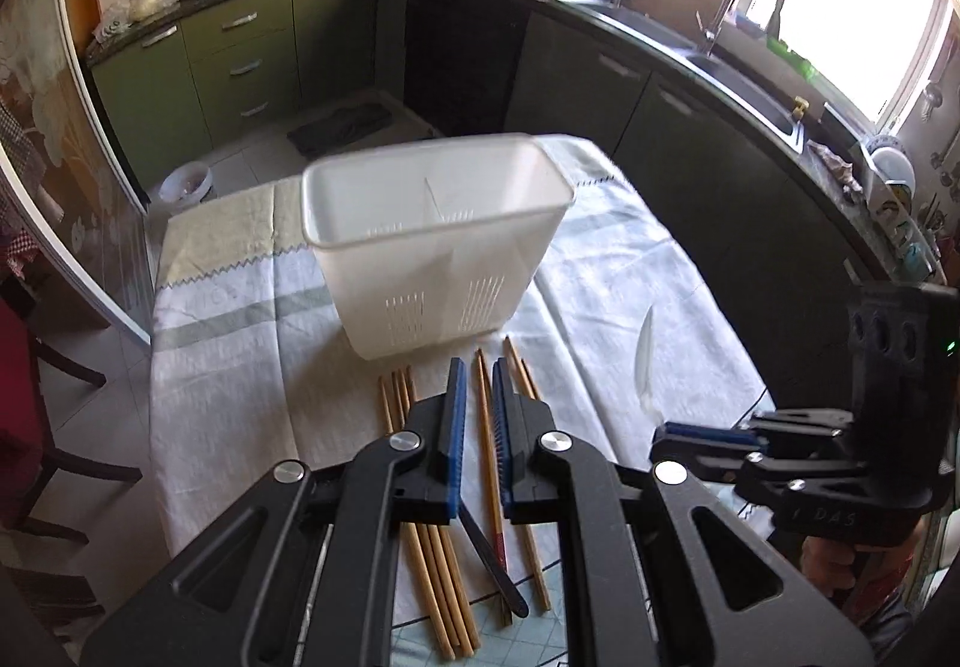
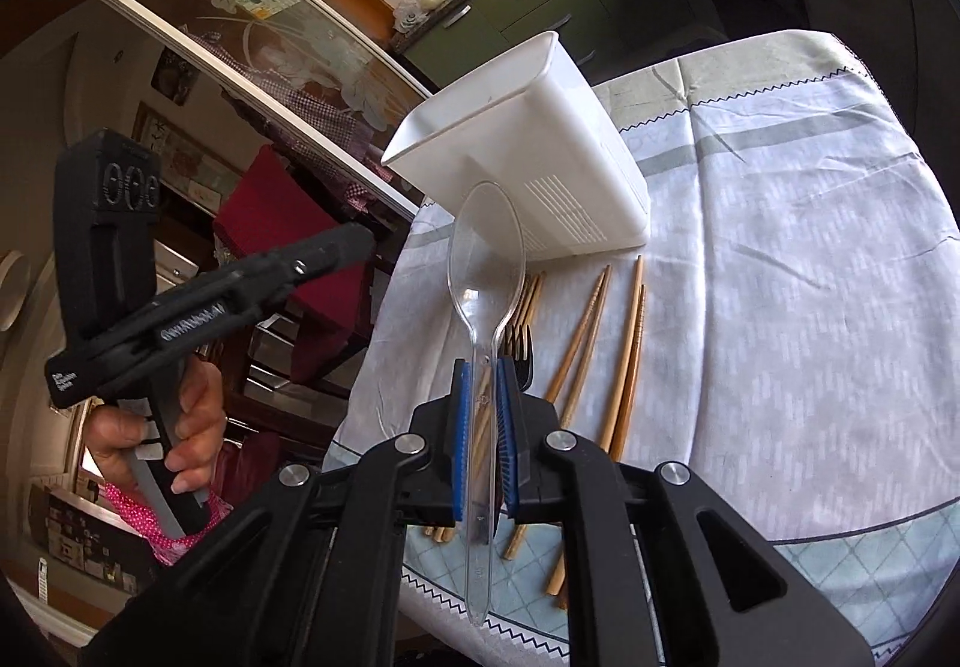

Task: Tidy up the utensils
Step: 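Grasp the clear plastic spoon with the right gripper while the left gripper holds the fork, then lift the fork into the white holder and open the left gripper while the right carries the spoon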

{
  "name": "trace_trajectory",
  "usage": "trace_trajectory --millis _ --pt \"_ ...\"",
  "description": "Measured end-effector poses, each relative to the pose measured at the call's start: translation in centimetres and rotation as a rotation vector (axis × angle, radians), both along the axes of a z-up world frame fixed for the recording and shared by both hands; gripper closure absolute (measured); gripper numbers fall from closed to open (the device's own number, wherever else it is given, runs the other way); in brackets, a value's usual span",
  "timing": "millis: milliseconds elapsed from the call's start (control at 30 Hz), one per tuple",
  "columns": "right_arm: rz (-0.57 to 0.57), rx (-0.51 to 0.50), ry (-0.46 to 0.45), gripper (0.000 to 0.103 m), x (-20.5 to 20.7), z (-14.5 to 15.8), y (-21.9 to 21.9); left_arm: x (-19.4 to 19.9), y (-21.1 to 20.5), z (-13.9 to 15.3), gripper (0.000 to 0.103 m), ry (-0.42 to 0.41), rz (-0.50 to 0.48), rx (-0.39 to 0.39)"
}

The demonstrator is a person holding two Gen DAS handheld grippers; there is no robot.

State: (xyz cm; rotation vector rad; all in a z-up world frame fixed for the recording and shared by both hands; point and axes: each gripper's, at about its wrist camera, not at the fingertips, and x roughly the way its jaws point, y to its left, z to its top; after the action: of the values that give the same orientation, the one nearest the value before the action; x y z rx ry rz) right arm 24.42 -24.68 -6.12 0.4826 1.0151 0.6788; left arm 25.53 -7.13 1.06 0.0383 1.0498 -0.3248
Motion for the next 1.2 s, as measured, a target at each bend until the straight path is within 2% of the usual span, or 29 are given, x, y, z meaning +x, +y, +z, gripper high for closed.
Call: trace_trajectory --millis 133,267,367,433,500,700,733,800,867,933,1100,1200 --pt "0.009 -0.011 0.009 0.093 -0.3 -0.2 -0.8 0.3 -0.4 -7.1 0.094 0.231 0.024 0.079" --pt "0.016 -0.006 0.026 0.093 -0.1 -1.1 -1.3 -0.2 -0.7 -12.3 0.094 0.377 0.058 0.125" --pt "0.020 -0.002 0.032 0.093 -0.2 -1.4 -1.7 0.1 -0.7 -13.1 0.092 0.385 0.103 0.156" --pt "0.022 0.001 0.031 0.093 -0.4 -1.5 -2.0 0.4 -0.8 -13.3 0.083 0.383 0.129 0.168" --pt "0.023 0.009 0.032 0.093 -0.7 -1.5 -2.3 0.5 -1.0 -13.6 0.081 0.396 0.140 0.165" --pt "0.028 0.020 0.038 0.093 -0.6 -1.9 -2.7 0.8 -2.2 -14.3 0.081 0.419 0.134 0.165" --pt "0.030 0.023 0.039 0.093 -0.7 -1.9 -2.7 1.0 -2.4 -14.8 0.087 0.428 0.131 0.161" --pt "0.033 0.028 0.041 0.093 -0.8 -2.0 -2.8 1.1 -2.6 -14.8 0.094 0.422 0.124 0.159" --pt "0.033 0.033 0.041 0.093 -0.8 -2.0 -3.0 1.3 -2.5 -14.6 0.095 0.415 0.127 0.146" --pt "0.032 0.035 0.033 0.093 -0.9 -1.7 -3.1 1.2 -2.6 -13.6 0.095 0.367 0.122 0.144" --pt "0.022 0.046 -0.005 0.093 -1.3 -0.5 -3.6 -0.2 -2.4 -7.9 0.095 0.194 0.105 0.078" --pt "0.012 0.048 -0.042 0.093 -1.4 0.5 -3.7 -0.9 -2.1 -2.9 0.095 0.056 0.100 -0.039"
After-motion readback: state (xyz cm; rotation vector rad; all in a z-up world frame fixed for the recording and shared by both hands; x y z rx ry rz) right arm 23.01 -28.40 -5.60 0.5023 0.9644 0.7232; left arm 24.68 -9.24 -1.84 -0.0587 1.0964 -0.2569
